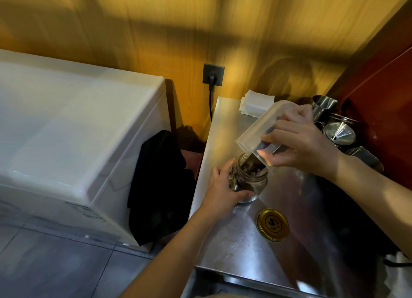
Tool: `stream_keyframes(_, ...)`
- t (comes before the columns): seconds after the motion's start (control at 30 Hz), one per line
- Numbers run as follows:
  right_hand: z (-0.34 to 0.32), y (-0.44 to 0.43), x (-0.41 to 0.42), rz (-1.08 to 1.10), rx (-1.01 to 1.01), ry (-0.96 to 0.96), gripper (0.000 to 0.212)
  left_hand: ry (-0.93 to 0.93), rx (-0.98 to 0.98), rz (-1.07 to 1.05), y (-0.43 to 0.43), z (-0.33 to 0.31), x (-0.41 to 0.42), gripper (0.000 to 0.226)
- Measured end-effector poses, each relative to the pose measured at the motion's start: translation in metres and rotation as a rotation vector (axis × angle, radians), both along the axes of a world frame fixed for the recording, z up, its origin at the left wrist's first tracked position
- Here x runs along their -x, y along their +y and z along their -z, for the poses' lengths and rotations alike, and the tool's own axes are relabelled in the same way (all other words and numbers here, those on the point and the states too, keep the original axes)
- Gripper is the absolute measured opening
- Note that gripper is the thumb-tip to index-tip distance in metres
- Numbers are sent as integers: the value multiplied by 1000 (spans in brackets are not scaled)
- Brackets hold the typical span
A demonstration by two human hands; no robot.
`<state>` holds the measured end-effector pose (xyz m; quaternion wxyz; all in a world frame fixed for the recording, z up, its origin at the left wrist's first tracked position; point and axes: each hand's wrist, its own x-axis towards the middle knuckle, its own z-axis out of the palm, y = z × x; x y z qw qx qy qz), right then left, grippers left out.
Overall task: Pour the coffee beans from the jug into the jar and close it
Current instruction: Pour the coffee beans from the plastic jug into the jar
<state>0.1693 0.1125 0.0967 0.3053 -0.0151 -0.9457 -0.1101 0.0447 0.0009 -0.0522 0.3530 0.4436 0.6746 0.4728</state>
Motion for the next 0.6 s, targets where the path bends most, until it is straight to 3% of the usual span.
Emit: stream_keyframes(0.6, 1, 0, -4, -15, 23, -15, 26, 7, -4, 0, 1, 0, 1, 88)
